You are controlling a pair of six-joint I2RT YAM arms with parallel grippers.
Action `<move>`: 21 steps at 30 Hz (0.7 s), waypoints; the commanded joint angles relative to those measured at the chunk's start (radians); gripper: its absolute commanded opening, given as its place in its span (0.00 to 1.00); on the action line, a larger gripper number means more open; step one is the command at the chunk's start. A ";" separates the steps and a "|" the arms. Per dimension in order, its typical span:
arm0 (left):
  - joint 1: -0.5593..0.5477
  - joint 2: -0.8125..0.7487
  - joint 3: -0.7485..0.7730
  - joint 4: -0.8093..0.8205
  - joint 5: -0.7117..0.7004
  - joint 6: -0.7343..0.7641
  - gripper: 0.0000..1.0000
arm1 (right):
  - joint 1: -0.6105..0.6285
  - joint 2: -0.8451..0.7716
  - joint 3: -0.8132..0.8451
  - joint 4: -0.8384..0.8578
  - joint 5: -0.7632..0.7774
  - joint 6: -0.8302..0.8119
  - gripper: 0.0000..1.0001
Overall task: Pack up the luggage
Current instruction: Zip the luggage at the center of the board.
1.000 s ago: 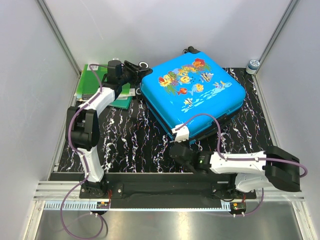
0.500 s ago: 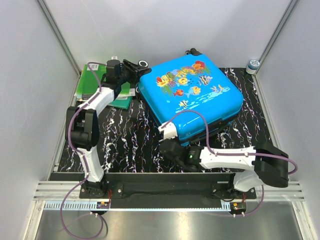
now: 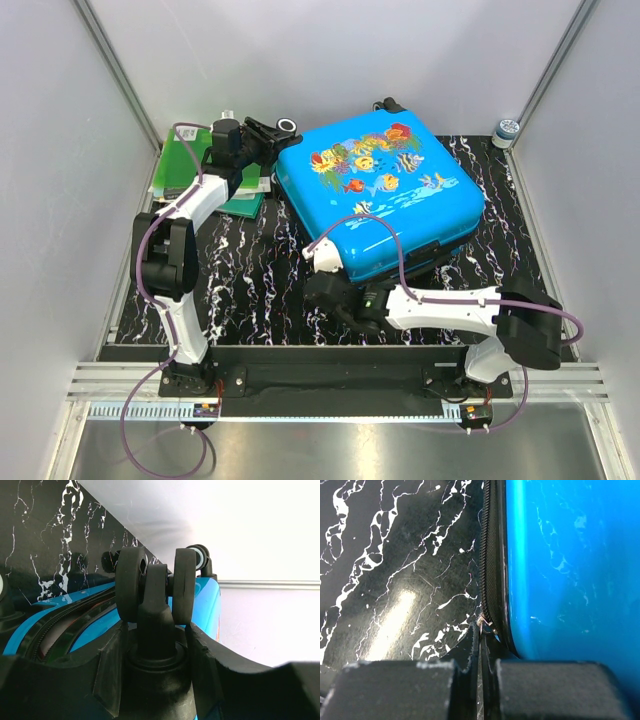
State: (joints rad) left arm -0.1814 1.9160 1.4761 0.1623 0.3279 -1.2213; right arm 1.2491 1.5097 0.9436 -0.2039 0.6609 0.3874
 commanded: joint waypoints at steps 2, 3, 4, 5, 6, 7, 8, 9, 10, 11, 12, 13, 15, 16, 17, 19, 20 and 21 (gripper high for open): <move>-0.038 -0.006 0.009 0.059 0.174 -0.033 0.00 | 0.007 -0.061 0.164 0.178 -0.070 0.021 0.27; -0.033 0.001 0.012 0.060 0.181 -0.038 0.00 | 0.007 -0.095 0.161 0.155 -0.067 0.027 0.37; -0.030 0.005 0.015 0.060 0.181 -0.038 0.00 | 0.007 -0.115 0.156 0.132 -0.067 0.036 0.47; -0.030 0.005 0.018 0.057 0.181 -0.037 0.00 | 0.007 -0.137 0.147 0.079 -0.072 0.047 0.58; -0.029 0.006 0.019 0.056 0.180 -0.032 0.00 | 0.006 -0.157 0.147 0.048 -0.081 0.054 0.71; -0.029 0.006 0.023 0.051 0.180 -0.029 0.00 | 0.007 -0.196 0.150 0.011 -0.086 0.060 0.75; -0.029 0.006 0.026 0.043 0.178 -0.026 0.00 | 0.006 -0.215 0.161 -0.073 -0.089 0.076 0.80; -0.027 0.005 0.027 0.042 0.175 -0.021 0.00 | 0.007 -0.251 0.165 -0.118 -0.083 0.090 0.84; -0.026 0.008 0.029 0.040 0.175 -0.020 0.00 | 0.007 -0.270 0.167 -0.158 -0.073 0.135 0.85; -0.023 0.006 0.030 0.037 0.175 -0.018 0.00 | 0.006 -0.293 0.156 -0.229 -0.060 0.162 0.85; -0.023 0.009 0.035 0.036 0.175 -0.014 0.00 | 0.006 -0.337 0.144 -0.258 -0.058 0.183 0.85; -0.021 0.017 0.044 0.033 0.177 -0.011 0.00 | 0.007 -0.359 0.126 -0.279 -0.060 0.205 0.85; -0.018 0.031 0.064 0.013 0.192 0.008 0.00 | 0.006 -0.425 0.060 -0.334 -0.043 0.295 0.86; -0.018 0.043 0.088 -0.006 0.197 0.016 0.00 | 0.006 -0.446 0.013 -0.351 -0.032 0.367 0.86; -0.020 0.054 0.101 -0.020 0.201 0.025 0.00 | 0.006 -0.469 -0.009 -0.389 -0.002 0.410 0.86; -0.018 0.070 0.121 -0.047 0.207 0.046 0.00 | 0.001 -0.535 -0.051 -0.448 0.032 0.546 0.86; -0.017 0.074 0.122 -0.052 0.207 0.052 0.00 | 0.001 -0.555 -0.061 -0.498 0.051 0.577 0.86; -0.018 0.077 0.121 -0.052 0.212 0.054 0.00 | 0.001 -0.592 -0.074 -0.514 0.055 0.600 0.86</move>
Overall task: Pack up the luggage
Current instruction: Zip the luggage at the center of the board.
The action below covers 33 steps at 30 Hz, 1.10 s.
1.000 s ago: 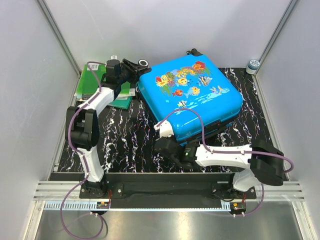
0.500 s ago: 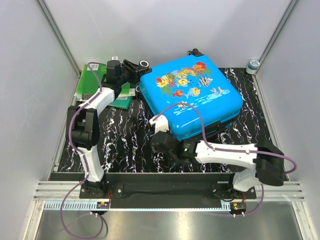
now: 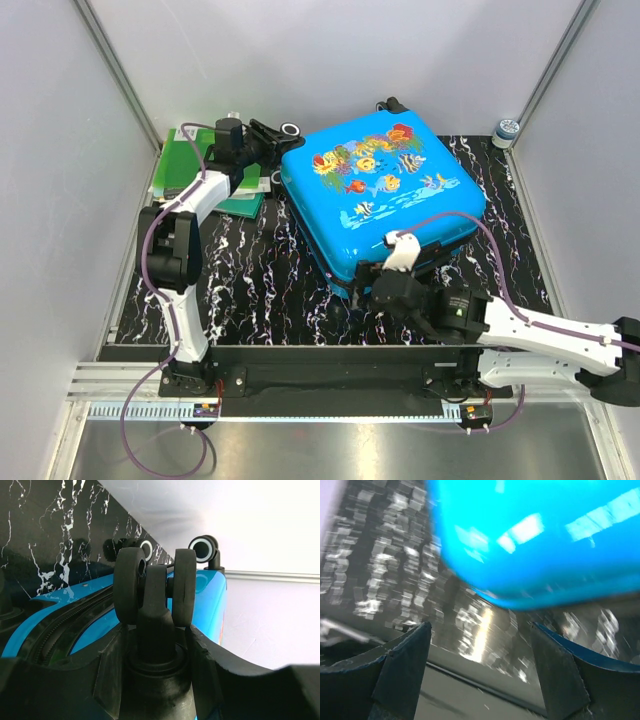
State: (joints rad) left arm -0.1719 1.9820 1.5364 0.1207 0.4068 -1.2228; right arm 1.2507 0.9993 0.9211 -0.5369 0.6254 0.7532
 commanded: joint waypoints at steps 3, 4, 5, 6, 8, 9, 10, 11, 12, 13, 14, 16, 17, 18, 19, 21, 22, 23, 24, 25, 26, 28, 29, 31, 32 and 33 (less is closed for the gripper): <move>-0.026 0.021 0.050 -0.009 0.142 0.065 0.00 | -0.039 -0.117 -0.085 -0.250 0.106 0.307 0.86; -0.026 0.021 0.045 -0.004 0.142 0.068 0.00 | -0.068 -0.116 -0.096 -0.283 0.097 0.320 0.86; -0.028 0.020 0.039 -0.003 0.145 0.072 0.00 | -0.104 -0.102 -0.100 -0.297 0.047 0.319 0.86; -0.026 0.020 0.027 0.000 0.147 0.075 0.00 | -0.152 -0.097 -0.105 -0.304 0.021 0.313 0.86; -0.026 0.020 0.019 0.000 0.153 0.077 0.00 | -0.236 -0.088 -0.125 -0.302 0.013 0.287 0.86; -0.026 0.023 0.025 0.000 0.159 0.075 0.00 | -0.258 -0.088 -0.128 -0.301 0.022 0.264 0.86; -0.029 0.026 0.025 -0.001 0.164 0.077 0.00 | -0.310 -0.087 -0.133 -0.287 0.023 0.246 0.86; -0.031 0.026 0.025 -0.003 0.162 0.083 0.00 | -0.338 -0.079 -0.134 -0.278 0.016 0.226 0.86; -0.031 0.025 0.025 -0.009 0.159 0.088 0.00 | -0.367 -0.079 -0.140 -0.267 0.007 0.189 0.87; -0.032 0.024 0.025 -0.013 0.158 0.094 0.00 | -0.422 -0.076 -0.148 -0.221 -0.022 0.166 0.87; -0.035 0.026 0.028 -0.019 0.155 0.106 0.00 | -0.442 -0.079 -0.159 -0.190 -0.036 0.144 0.87; -0.038 0.032 0.036 -0.029 0.164 0.112 0.00 | -0.476 -0.077 -0.194 -0.087 -0.078 0.083 0.87; -0.038 0.034 0.039 -0.032 0.179 0.112 0.00 | -0.508 -0.067 -0.200 -0.063 -0.087 0.072 0.87; -0.041 0.032 0.034 -0.033 0.182 0.111 0.00 | -0.523 -0.056 -0.200 -0.039 -0.093 0.057 0.87; -0.054 0.014 0.001 -0.032 0.170 0.124 0.00 | -0.581 -0.010 -0.191 -0.019 -0.096 0.049 0.87; -0.063 -0.009 -0.019 -0.032 0.161 0.129 0.00 | -0.611 0.005 -0.189 0.008 -0.095 0.037 0.87; -0.066 -0.018 -0.041 -0.029 0.155 0.134 0.00 | -0.640 0.012 -0.186 0.014 -0.090 0.031 0.88; -0.067 -0.026 -0.050 -0.026 0.150 0.138 0.00 | -0.657 0.012 -0.185 0.020 -0.087 0.015 0.88; -0.072 -0.043 -0.061 -0.026 0.145 0.141 0.00 | -0.675 0.010 -0.182 0.023 -0.082 0.008 0.88; -0.075 -0.051 -0.071 -0.024 0.139 0.149 0.00 | -0.701 0.002 -0.179 0.025 -0.087 -0.005 0.88; -0.075 -0.058 -0.094 -0.020 0.138 0.152 0.00 | -0.747 -0.002 -0.176 0.035 -0.093 -0.037 0.88; -0.081 -0.086 -0.133 -0.009 0.127 0.158 0.00 | -0.806 -0.011 -0.171 0.051 -0.121 -0.070 0.88; -0.084 -0.095 -0.145 -0.003 0.122 0.161 0.00 | -0.865 -0.013 -0.163 0.069 -0.131 -0.101 0.88; -0.094 -0.116 -0.174 0.000 0.113 0.167 0.00 | -0.918 0.001 -0.156 0.093 -0.185 -0.138 0.88; -0.098 -0.123 -0.182 0.007 0.113 0.172 0.00 | -0.947 0.010 -0.145 0.119 -0.200 -0.168 0.88; -0.109 -0.129 -0.189 0.007 0.112 0.174 0.00 | -0.991 0.024 -0.137 0.132 -0.231 -0.184 0.89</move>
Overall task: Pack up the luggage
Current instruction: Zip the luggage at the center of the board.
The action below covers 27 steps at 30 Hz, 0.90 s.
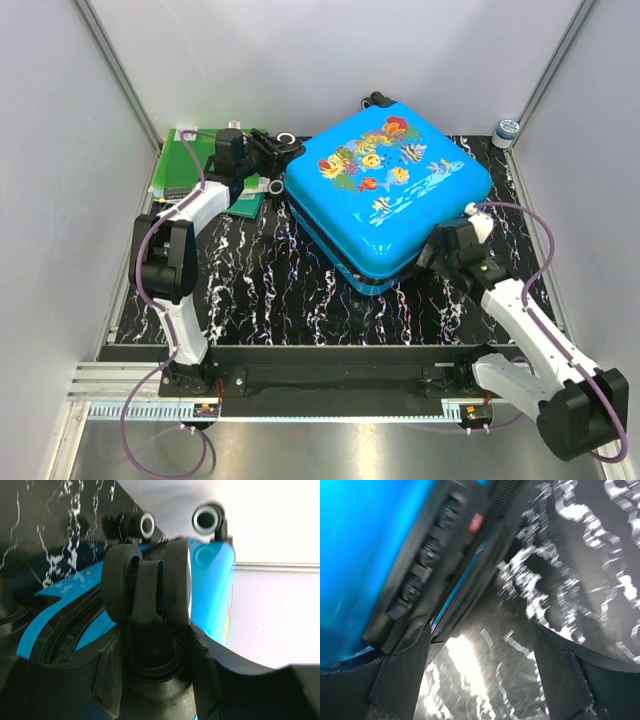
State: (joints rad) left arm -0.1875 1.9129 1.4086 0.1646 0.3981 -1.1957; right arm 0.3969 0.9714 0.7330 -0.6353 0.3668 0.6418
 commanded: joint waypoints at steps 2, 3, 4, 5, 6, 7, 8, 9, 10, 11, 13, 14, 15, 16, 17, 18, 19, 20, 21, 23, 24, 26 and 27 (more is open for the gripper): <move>-0.107 -0.081 -0.082 -0.036 0.120 0.160 0.00 | -0.187 0.101 0.078 0.264 0.003 -0.114 0.89; -0.122 -0.090 -0.091 -0.037 0.119 0.165 0.00 | -0.207 0.121 0.088 0.275 -0.026 -0.125 0.88; -0.130 -0.100 -0.111 -0.036 0.113 0.174 0.00 | -0.258 0.159 0.100 0.290 -0.041 -0.137 0.88; -0.144 -0.118 -0.121 -0.033 0.110 0.177 0.00 | -0.280 0.180 0.121 0.313 -0.057 -0.154 0.89; -0.151 -0.127 -0.134 -0.030 0.104 0.183 0.00 | -0.305 0.217 0.131 0.328 -0.093 -0.163 0.89; -0.161 -0.135 -0.158 -0.028 0.099 0.185 0.00 | -0.344 0.234 0.138 0.345 -0.110 -0.172 0.88; -0.174 -0.155 -0.171 -0.022 0.099 0.185 0.00 | -0.363 0.249 0.153 0.380 -0.126 -0.186 0.89; -0.184 -0.166 -0.184 -0.014 0.096 0.182 0.00 | -0.380 0.285 0.164 0.393 -0.158 -0.197 0.89; -0.193 -0.176 -0.212 -0.008 0.091 0.182 0.00 | -0.391 0.303 0.177 0.402 -0.172 -0.206 0.89; -0.207 -0.187 -0.221 0.001 0.087 0.182 0.00 | -0.424 0.322 0.204 0.413 -0.187 -0.232 0.89; -0.214 -0.210 -0.244 0.016 0.088 0.173 0.00 | -0.434 0.357 0.227 0.417 -0.216 -0.278 0.89; -0.214 -0.215 -0.241 0.013 0.091 0.173 0.00 | -0.434 0.360 0.239 0.416 -0.219 -0.287 0.89; -0.214 -0.219 -0.235 0.004 0.097 0.180 0.00 | -0.434 0.340 0.237 0.414 -0.230 -0.295 0.89; -0.213 -0.219 -0.205 -0.017 0.097 0.195 0.00 | -0.434 0.319 0.229 0.413 -0.238 -0.298 0.89; -0.213 -0.219 -0.185 -0.084 0.093 0.214 0.00 | -0.434 0.293 0.208 0.399 -0.247 -0.295 0.89; -0.213 -0.218 -0.166 -0.111 0.091 0.247 0.00 | -0.434 0.220 0.192 0.388 -0.274 -0.292 0.89; -0.213 -0.212 -0.137 -0.134 0.096 0.261 0.00 | -0.434 0.175 0.178 0.372 -0.296 -0.277 0.89; -0.213 -0.210 -0.123 -0.164 0.099 0.272 0.00 | -0.432 0.124 0.137 0.337 -0.316 -0.252 0.89; -0.213 -0.206 -0.111 -0.200 0.108 0.297 0.00 | -0.432 0.014 0.108 0.327 -0.359 -0.229 0.89; -0.211 -0.193 -0.079 -0.252 0.114 0.320 0.00 | -0.432 -0.086 0.025 0.310 -0.437 -0.199 0.89; -0.211 -0.190 -0.076 -0.257 0.116 0.332 0.00 | -0.431 -0.156 0.008 0.293 -0.501 -0.195 0.88; -0.211 -0.181 -0.063 -0.278 0.117 0.349 0.00 | -0.418 -0.203 -0.007 0.222 -0.581 -0.211 0.86; -0.211 -0.178 -0.048 -0.286 0.122 0.366 0.00 | -0.403 -0.245 -0.014 0.201 -0.594 -0.212 0.85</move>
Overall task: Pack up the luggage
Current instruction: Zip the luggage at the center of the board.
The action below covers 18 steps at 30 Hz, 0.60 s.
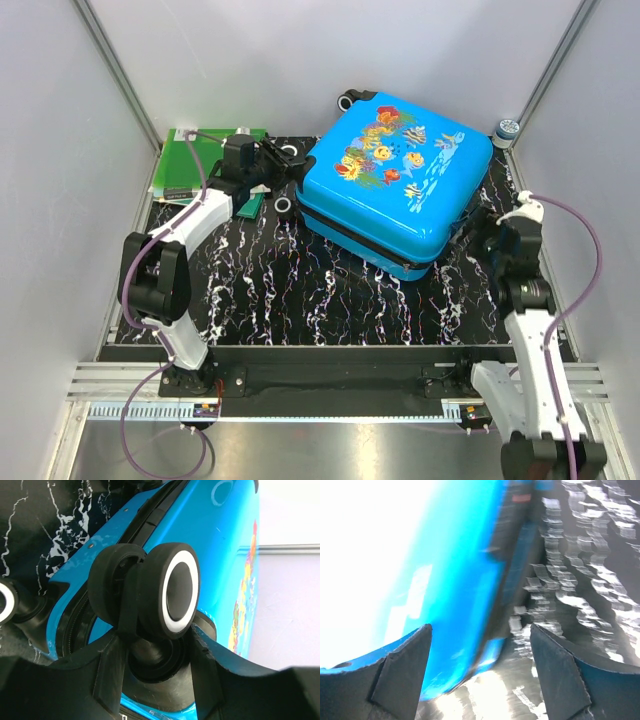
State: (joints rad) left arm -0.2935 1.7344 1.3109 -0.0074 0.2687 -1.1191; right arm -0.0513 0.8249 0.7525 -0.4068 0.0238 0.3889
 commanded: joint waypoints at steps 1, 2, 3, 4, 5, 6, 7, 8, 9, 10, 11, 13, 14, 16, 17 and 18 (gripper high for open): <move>-0.105 0.005 0.056 -0.130 0.251 0.298 0.00 | 0.083 -0.122 -0.050 -0.039 -0.262 0.033 0.85; -0.107 0.013 0.063 -0.140 0.253 0.306 0.00 | 0.108 -0.147 -0.057 -0.058 -0.269 0.036 0.84; -0.105 0.016 0.068 -0.146 0.256 0.321 0.00 | 0.131 -0.185 -0.068 -0.061 -0.277 0.042 0.84; -0.105 0.019 0.077 -0.154 0.256 0.327 0.00 | 0.189 -0.196 -0.083 -0.060 -0.283 0.059 0.84; -0.107 0.020 0.080 -0.157 0.257 0.334 0.00 | 0.223 -0.204 -0.090 -0.061 -0.269 0.070 0.82; -0.105 0.027 0.082 -0.158 0.259 0.341 0.00 | 0.258 -0.207 -0.099 -0.060 -0.254 0.082 0.82; -0.105 0.028 0.079 -0.160 0.260 0.343 0.00 | 0.345 -0.205 -0.120 -0.055 -0.236 0.106 0.81; -0.107 0.030 0.076 -0.160 0.262 0.343 0.00 | 0.385 -0.201 -0.133 -0.047 -0.170 0.122 0.81; -0.105 0.034 0.073 -0.160 0.270 0.346 0.00 | 0.431 -0.188 -0.142 -0.047 -0.138 0.133 0.80; -0.105 0.036 0.070 -0.160 0.273 0.347 0.00 | 0.465 -0.184 -0.156 -0.046 -0.112 0.160 0.79; -0.105 0.036 0.067 -0.161 0.274 0.351 0.00 | 0.532 -0.181 -0.162 -0.047 -0.064 0.175 0.79; -0.104 0.031 0.053 -0.163 0.268 0.363 0.00 | 0.580 -0.185 -0.176 -0.047 -0.030 0.211 0.79; -0.101 0.031 0.050 -0.161 0.265 0.364 0.00 | 0.622 -0.188 -0.179 -0.050 0.020 0.220 0.78; -0.093 0.036 0.054 -0.166 0.265 0.372 0.00 | 0.651 -0.188 -0.185 -0.056 0.076 0.243 0.78; -0.091 0.034 0.056 -0.166 0.267 0.372 0.00 | 0.671 -0.167 -0.186 -0.056 0.091 0.251 0.78; -0.090 0.036 0.054 -0.167 0.267 0.375 0.00 | 0.685 -0.153 -0.185 -0.058 0.112 0.263 0.78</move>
State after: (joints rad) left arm -0.2935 1.7454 1.3685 -0.1074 0.2722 -1.0321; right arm 0.5831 0.6487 0.5655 -0.4759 -0.0109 0.5819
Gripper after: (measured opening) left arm 0.514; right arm 0.782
